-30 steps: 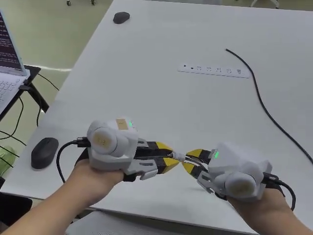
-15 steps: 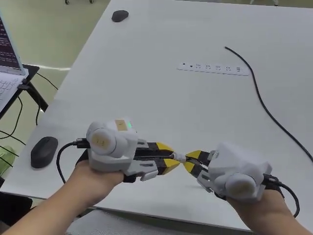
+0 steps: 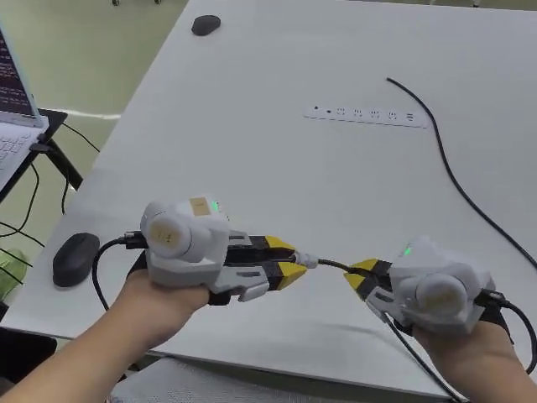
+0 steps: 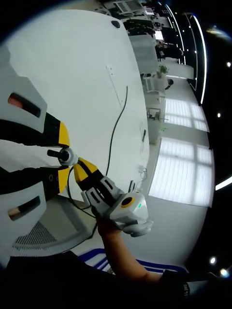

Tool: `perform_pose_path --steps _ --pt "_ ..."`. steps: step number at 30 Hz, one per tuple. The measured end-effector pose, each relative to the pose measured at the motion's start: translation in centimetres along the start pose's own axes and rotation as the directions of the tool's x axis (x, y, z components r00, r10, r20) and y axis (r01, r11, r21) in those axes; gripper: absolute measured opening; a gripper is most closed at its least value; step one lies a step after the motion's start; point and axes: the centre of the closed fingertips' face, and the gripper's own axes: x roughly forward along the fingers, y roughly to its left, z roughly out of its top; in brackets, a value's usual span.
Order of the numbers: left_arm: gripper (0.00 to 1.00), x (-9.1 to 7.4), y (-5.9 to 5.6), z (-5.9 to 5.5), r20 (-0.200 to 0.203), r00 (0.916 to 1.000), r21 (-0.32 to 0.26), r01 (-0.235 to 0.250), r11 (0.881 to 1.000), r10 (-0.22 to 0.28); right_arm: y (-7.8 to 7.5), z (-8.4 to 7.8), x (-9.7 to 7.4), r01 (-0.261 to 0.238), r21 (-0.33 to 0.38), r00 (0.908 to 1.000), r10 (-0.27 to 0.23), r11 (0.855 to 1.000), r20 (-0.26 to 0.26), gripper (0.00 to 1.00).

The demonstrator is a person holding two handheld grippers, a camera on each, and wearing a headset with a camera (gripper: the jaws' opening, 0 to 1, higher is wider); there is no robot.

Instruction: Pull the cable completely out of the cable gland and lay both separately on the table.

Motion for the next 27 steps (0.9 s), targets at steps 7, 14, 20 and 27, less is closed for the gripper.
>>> perform_pose_path --steps 7,14,20,27 --pt "0.15 0.4 -0.3 -0.1 -0.005 1.0000 0.001 0.006 1.000 -0.006 -0.4 -2.0 -0.4 0.001 0.104 0.9997 0.002 0.995 -0.024 0.00" --pt "0.15 0.4 -0.1 -0.2 -0.009 1.0000 0.000 -0.002 1.000 0.002 -0.6 -3.9 -0.6 0.009 0.195 0.9982 0.003 0.981 -0.060 0.00" --pt "0.15 0.4 -0.2 -0.3 -0.011 0.9999 -0.002 -0.011 1.000 0.011 -0.8 -4.9 -0.9 0.014 0.210 0.9972 0.002 0.978 -0.075 0.00" --pt "0.15 0.4 -0.3 -0.4 -0.007 0.9997 -0.007 -0.025 1.000 0.025 -0.8 -5.4 -0.8 0.011 0.181 0.9957 0.006 0.983 -0.092 0.00"
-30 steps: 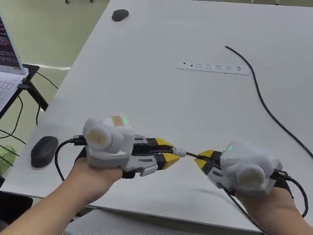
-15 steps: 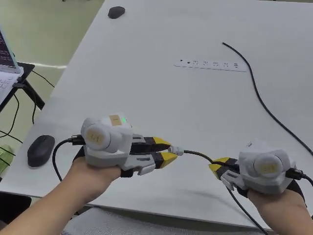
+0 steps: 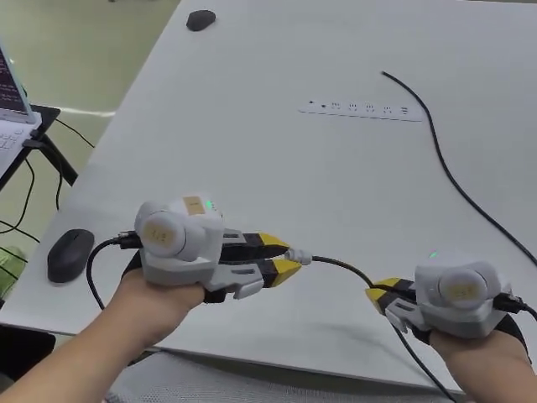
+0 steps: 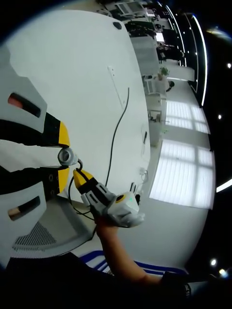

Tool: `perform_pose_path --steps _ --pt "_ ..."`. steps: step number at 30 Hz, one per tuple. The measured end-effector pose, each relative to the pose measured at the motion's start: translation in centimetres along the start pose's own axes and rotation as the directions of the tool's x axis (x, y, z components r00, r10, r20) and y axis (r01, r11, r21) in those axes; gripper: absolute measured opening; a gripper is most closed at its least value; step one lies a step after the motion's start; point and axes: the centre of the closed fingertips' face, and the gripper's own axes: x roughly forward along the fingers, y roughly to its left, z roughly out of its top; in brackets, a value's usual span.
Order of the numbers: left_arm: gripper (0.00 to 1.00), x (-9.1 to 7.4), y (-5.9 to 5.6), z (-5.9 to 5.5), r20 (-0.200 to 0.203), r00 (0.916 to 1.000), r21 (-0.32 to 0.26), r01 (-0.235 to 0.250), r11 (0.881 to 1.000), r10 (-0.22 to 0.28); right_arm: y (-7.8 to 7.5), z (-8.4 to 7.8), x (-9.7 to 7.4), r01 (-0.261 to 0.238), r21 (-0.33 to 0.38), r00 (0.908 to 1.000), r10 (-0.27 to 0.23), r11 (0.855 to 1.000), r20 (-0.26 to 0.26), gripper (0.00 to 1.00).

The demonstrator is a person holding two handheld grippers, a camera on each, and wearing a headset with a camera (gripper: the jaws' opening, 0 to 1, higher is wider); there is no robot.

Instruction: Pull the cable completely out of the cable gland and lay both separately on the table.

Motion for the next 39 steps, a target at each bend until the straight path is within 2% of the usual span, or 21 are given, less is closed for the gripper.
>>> perform_pose_path --steps 11,18,21,27,33,39 --pt "0.15 -0.7 0.4 -0.2 0.000 0.9995 -0.002 -0.033 0.999 0.033 -0.1 -0.1 0.1 -0.005 -0.029 0.9999 0.004 1.000 -0.014 0.00" --pt "0.15 -0.8 0.7 -0.5 0.008 0.9993 -0.015 -0.036 0.999 0.036 0.1 1.5 0.2 -0.016 -0.058 0.9999 0.015 0.998 -0.004 0.00" --pt "0.15 -0.8 0.7 -0.6 0.009 0.9993 -0.010 -0.035 0.999 0.035 0.0 2.4 0.3 -0.034 -0.028 0.9994 0.035 0.999 0.007 0.00" --pt "0.15 -0.9 1.2 -0.7 0.011 0.9994 -0.009 -0.034 0.999 0.034 -0.4 4.1 0.8 -0.039 -0.028 0.9990 0.040 0.999 0.022 0.00" --pt "0.15 -1.0 2.0 -1.7 0.002 0.9996 -0.009 -0.027 1.000 0.027 -0.1 5.5 2.0 -0.053 -0.041 0.9984 0.054 0.998 0.017 0.00" --pt "0.15 -1.1 3.0 -3.3 -0.010 0.9997 -0.012 -0.021 1.000 0.021 -0.4 6.8 3.5 -0.052 -0.062 0.9985 0.053 0.997 0.014 0.00"
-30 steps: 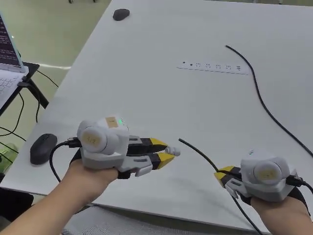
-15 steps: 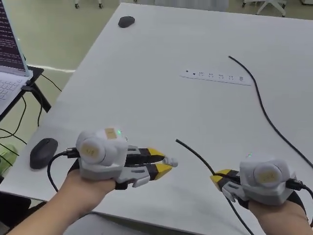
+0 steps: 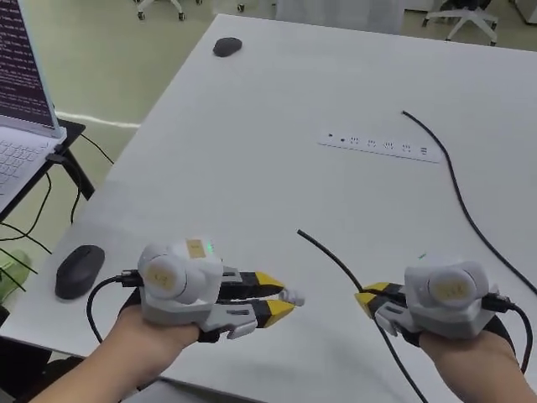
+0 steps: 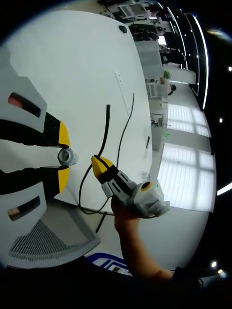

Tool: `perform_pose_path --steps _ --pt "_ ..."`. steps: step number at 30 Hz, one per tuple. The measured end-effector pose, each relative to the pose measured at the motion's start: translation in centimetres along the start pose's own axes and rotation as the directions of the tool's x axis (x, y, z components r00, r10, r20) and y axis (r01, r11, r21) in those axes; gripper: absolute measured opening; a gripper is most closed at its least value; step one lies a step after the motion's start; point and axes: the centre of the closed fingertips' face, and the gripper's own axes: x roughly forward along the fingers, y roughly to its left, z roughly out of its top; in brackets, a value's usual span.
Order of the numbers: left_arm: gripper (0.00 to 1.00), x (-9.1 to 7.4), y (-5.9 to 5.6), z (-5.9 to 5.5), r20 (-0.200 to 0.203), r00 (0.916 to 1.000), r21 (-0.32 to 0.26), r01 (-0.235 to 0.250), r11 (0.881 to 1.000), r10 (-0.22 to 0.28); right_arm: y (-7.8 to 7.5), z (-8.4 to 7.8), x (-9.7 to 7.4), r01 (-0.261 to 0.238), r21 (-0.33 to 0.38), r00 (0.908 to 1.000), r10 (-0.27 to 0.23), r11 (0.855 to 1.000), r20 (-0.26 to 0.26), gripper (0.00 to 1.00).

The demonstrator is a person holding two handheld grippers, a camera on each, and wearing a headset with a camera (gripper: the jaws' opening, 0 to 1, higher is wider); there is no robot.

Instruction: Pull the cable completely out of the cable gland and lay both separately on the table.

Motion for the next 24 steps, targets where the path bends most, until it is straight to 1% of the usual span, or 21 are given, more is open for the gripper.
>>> perform_pose_path --steps 2,4,7,10,13,16,18,20,22,24 --pt "0.15 0.0 0.2 -0.3 -0.004 1.0000 0.000 0.001 1.000 -0.001 0.0 0.3 0.4 -0.003 0.003 1.0000 0.003 1.000 0.000 0.00" --pt "0.15 -0.1 0.5 -0.5 0.005 1.0000 0.009 -0.002 1.000 0.002 0.0 0.8 1.0 -0.009 -0.004 1.0000 0.009 1.000 0.002 0.00" --pt "0.15 -0.1 1.1 -1.3 0.010 0.9999 0.003 -0.002 1.000 0.002 -0.4 1.2 2.1 -0.004 -0.025 0.9999 0.004 1.000 -0.015 0.00" --pt "0.15 0.0 1.4 -2.1 -0.002 1.0000 0.008 0.005 1.000 -0.005 -1.0 1.5 3.2 0.003 -0.039 0.9994 -0.004 0.999 -0.033 0.00" --pt "0.15 0.1 1.6 -2.7 -0.007 0.9999 0.037 0.014 0.999 -0.013 -1.4 1.9 4.1 0.005 -0.046 0.9990 -0.007 0.999 -0.043 0.00" --pt "0.15 0.2 1.8 -3.2 -0.009 0.9998 0.044 0.020 0.999 -0.020 -1.7 2.3 5.4 0.001 -0.050 0.9987 -0.003 0.999 -0.051 0.00" --pt "0.15 0.3 2.0 -3.6 -0.011 0.9996 0.042 0.026 0.999 -0.026 -1.7 2.5 6.2 0.001 -0.072 0.9982 -0.006 0.997 -0.060 0.00" --pt "0.15 0.4 2.3 -4.3 -0.019 0.9992 0.037 0.036 0.999 -0.036 -1.8 2.4 6.9 -0.001 -0.075 0.9972 -0.005 0.997 -0.074 0.00" --pt "0.15 0.5 2.8 -4.8 -0.024 0.9991 0.036 0.036 0.999 -0.035 -1.7 2.4 7.5 -0.004 -0.061 0.9962 -0.001 0.998 -0.087 0.00" --pt "0.15 0.4 3.4 -5.1 -0.020 0.9993 0.030 0.032 0.999 -0.031 -1.5 2.3 8.2 -0.005 -0.082 0.9955 -0.003 0.997 -0.095 0.00"
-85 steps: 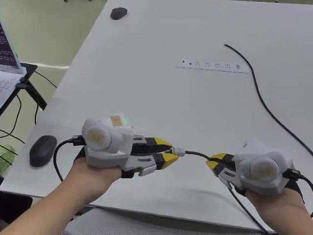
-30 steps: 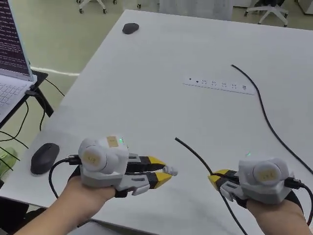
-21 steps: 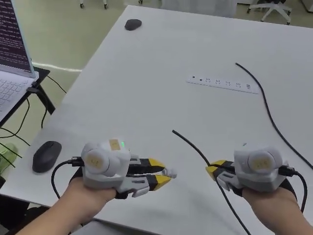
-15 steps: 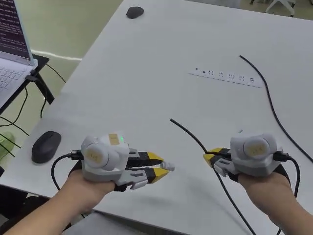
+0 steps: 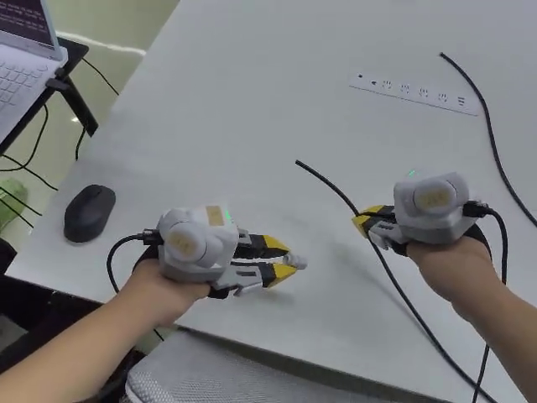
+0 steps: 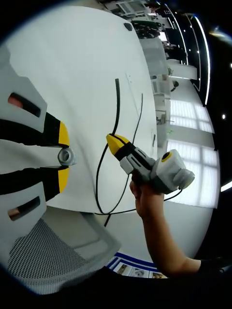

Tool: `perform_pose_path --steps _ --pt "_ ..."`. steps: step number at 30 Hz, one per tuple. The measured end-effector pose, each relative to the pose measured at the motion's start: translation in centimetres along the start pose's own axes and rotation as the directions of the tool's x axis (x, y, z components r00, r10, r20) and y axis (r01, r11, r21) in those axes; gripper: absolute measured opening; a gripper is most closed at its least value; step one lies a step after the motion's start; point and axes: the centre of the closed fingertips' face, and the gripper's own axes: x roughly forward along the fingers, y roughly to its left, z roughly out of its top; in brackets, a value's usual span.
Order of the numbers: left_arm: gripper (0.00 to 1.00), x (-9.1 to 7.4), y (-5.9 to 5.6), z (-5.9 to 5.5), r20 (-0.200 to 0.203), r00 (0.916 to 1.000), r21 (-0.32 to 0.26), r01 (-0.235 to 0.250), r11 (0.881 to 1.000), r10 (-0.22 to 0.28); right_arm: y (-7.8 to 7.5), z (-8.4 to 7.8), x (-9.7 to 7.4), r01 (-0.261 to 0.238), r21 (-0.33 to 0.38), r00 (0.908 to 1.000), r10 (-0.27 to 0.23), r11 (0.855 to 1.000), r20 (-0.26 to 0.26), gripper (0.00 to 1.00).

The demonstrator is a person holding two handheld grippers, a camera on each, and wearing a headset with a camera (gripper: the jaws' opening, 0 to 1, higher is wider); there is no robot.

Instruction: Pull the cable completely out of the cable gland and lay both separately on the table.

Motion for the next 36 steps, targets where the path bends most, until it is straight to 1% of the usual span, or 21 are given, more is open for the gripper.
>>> perform_pose_path --steps 1,2,4,6,10,11,15,22,27,31,36 --pt "0.15 0.0 0.3 -0.1 0.003 1.0000 -0.003 -0.003 1.000 0.003 0.1 -0.1 0.5 0.003 -0.018 0.9999 -0.003 1.000 -0.015 0.00" --pt "0.15 -0.1 0.7 -0.5 0.001 1.0000 -0.010 -0.009 1.000 0.009 0.1 -0.2 0.8 0.002 -0.022 0.9997 -0.003 1.000 -0.023 0.00" --pt "0.15 -0.3 1.4 -1.3 -0.010 0.9998 -0.010 -0.020 1.000 0.020 0.2 -0.2 1.6 0.004 -0.034 0.9993 -0.005 0.999 -0.036 0.00" --pt "0.15 -0.5 2.1 -2.0 -0.023 0.9995 -0.025 -0.024 0.999 0.024 0.2 -0.4 2.3 0.003 -0.041 0.9987 -0.005 0.999 -0.050 0.00" --pt "0.15 -0.8 2.9 -3.1 -0.043 0.9986 -0.040 -0.032 0.999 0.030 0.5 -1.1 3.7 -0.005 -0.070 0.9967 -0.001 0.998 -0.082 0.00" --pt "0.15 -0.9 3.0 -3.4 -0.043 0.9986 -0.044 -0.031 0.999 0.029 0.6 -1.1 3.8 -0.008 -0.070 0.9967 0.002 0.998 -0.081 0.00" --pt "0.15 -0.8 3.1 -4.2 -0.047 0.9988 -0.059 -0.012 0.998 0.009 1.1 -1.3 4.3 -0.013 -0.080 0.9952 0.005 0.997 -0.098 0.00" --pt "0.15 -0.4 3.6 -5.4 -0.055 0.9985 -0.069 0.000 0.998 -0.003 1.5 -1.7 4.8 -0.019 -0.081 0.9930 0.010 0.996 -0.117 0.00" --pt "0.15 -0.2 3.8 -5.7 -0.046 0.9989 -0.077 0.002 0.997 -0.006 1.9 -1.7 5.0 -0.017 -0.068 0.9926 0.009 0.998 -0.121 0.00" --pt "0.15 0.0 4.1 -6.7 -0.054 0.9985 -0.093 -0.001 0.996 -0.004 2.0 -1.8 5.2 -0.018 -0.082 0.9918 0.007 0.996 -0.128 0.00" --pt "0.15 -0.2 4.1 -7.3 -0.064 0.9980 -0.095 -0.005 0.995 -0.001 2.1 -1.8 5.4 -0.016 -0.077 0.9916 0.006 0.997 -0.129 0.00"
